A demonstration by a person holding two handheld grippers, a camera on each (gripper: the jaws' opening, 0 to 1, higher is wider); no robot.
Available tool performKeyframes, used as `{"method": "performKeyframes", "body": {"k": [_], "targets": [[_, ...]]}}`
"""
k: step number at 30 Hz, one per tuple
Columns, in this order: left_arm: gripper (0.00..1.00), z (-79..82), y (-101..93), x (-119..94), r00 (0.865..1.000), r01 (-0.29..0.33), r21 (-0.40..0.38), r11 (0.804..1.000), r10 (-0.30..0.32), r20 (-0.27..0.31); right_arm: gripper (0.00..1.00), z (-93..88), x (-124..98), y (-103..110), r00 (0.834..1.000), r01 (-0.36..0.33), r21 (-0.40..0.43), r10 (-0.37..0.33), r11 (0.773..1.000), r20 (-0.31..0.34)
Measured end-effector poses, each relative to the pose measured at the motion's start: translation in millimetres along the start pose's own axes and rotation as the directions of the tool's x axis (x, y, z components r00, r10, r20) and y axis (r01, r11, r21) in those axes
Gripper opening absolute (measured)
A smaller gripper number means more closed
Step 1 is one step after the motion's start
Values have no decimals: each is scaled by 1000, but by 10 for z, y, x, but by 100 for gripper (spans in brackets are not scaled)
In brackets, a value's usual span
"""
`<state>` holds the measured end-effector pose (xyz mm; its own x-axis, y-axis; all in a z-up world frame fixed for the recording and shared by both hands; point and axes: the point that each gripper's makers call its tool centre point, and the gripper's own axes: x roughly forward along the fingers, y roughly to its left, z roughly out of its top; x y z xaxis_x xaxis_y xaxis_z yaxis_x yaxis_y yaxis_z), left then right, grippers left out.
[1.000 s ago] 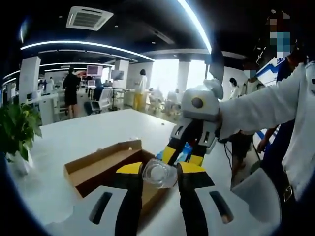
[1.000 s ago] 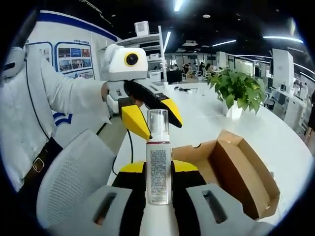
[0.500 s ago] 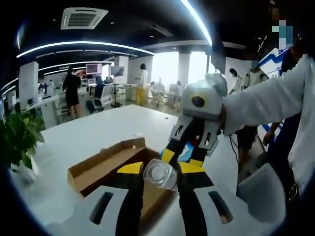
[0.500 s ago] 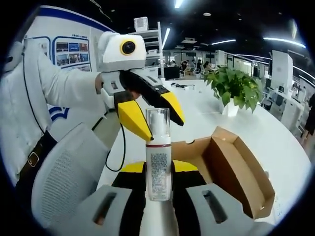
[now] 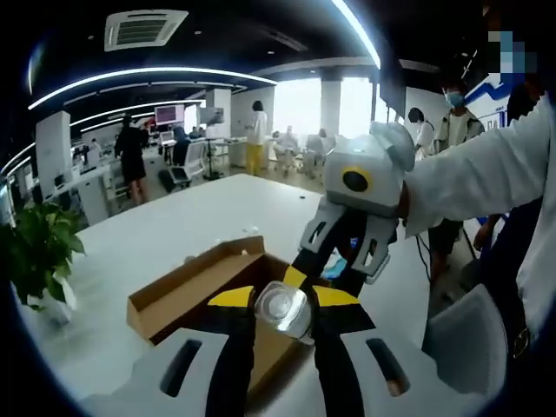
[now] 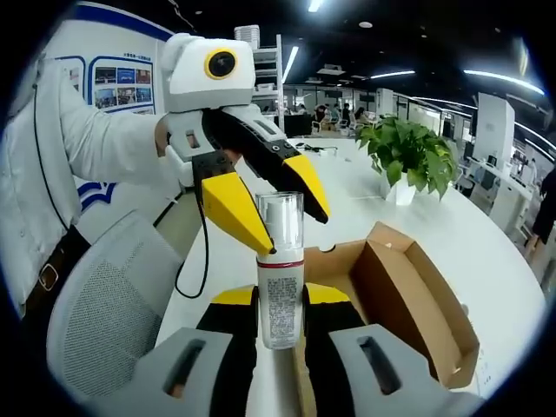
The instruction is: Operate the shoe box by opening the lid, removing the specified soft item, and placing it in the target area until the item is outside and the box remains undamaged.
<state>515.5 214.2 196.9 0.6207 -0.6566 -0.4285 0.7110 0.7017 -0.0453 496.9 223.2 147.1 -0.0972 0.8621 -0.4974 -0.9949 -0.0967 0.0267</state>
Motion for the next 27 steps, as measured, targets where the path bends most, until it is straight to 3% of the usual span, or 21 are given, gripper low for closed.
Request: {"method": "performKeyframes", "body": {"k": [5, 20, 27], "targets": [[23, -23, -14, 43, 998, -18, 23, 1000, 19, -55, 17, -38, 14, -12, 1000, 9, -3, -9, 1000, -17], [23, -11, -58, 83, 996, 37, 70, 997, -32, -80, 17, -69, -55, -32, 1000, 25, -2, -25, 1000, -13], [23, -15, -80, 111, 991, 72, 97, 993, -60, -119, 17, -85, -60, -31, 1000, 22, -3, -22, 1000, -11]]}}
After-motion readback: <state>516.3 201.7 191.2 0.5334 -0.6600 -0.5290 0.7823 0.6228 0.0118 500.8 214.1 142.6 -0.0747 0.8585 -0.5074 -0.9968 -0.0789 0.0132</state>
